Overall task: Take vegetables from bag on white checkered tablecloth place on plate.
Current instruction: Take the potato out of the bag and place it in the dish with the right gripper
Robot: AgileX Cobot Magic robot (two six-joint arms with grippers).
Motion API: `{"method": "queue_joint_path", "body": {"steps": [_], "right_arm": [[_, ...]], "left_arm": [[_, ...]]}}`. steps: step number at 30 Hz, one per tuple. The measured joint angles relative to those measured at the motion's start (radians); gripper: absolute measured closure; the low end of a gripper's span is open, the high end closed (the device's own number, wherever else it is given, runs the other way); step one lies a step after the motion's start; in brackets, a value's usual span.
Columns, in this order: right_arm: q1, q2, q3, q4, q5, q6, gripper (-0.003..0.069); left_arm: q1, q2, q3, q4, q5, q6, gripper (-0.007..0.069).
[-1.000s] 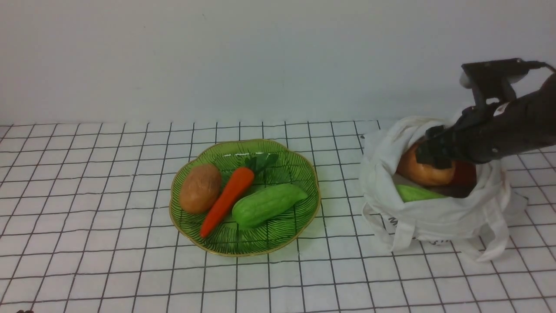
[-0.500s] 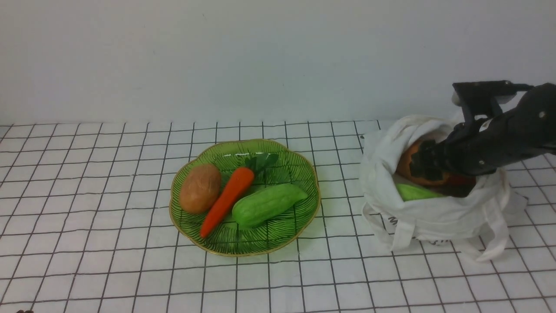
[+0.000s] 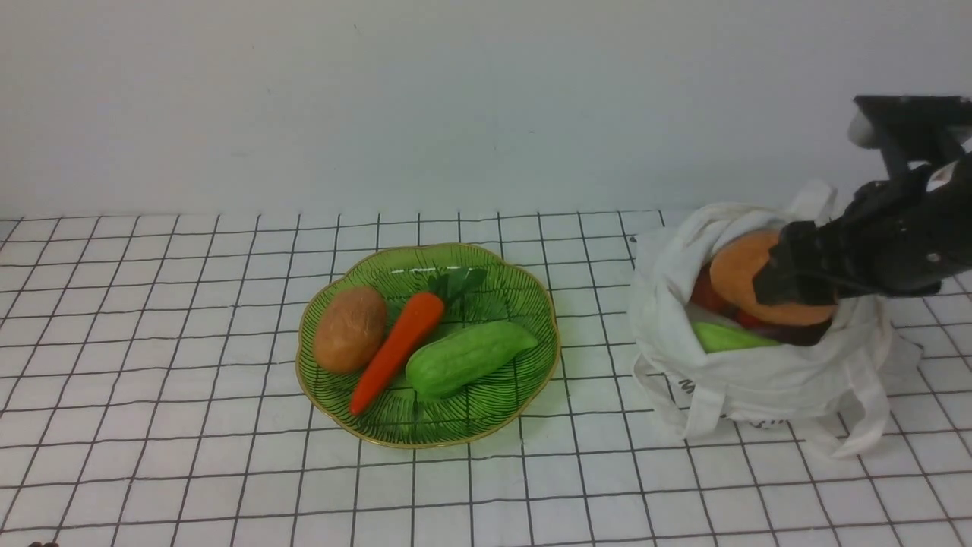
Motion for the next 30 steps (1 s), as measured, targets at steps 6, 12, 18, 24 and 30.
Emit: {"method": "queue_joint_path", "body": {"steps": [6, 12, 18, 24, 30], "right_arm": [[0.017, -0.153, 0.000, 0.074, 0.048, -0.022, 0.0154], [0.148, -0.150, 0.000, 0.226, -0.052, -0.186, 0.0154], [0.408, 0.052, -0.001, 0.430, -0.284, -0.378, 0.0154], [0.510, 0.274, -0.041, 0.497, -0.398, -0.466, 0.0154], [0.527, 0.438, -0.147, 0.492, -0.393, -0.478, 0.0154]], "left_arm": [[0.000, 0.000, 0.000, 0.000, 0.000, 0.000, 0.0633], [0.000, 0.000, 0.000, 0.000, 0.000, 0.000, 0.0633], [0.000, 0.000, 0.000, 0.000, 0.000, 0.000, 0.0633], [0.000, 0.000, 0.000, 0.000, 0.000, 0.000, 0.0633], [0.000, 0.000, 0.000, 0.000, 0.000, 0.000, 0.0633]]}}
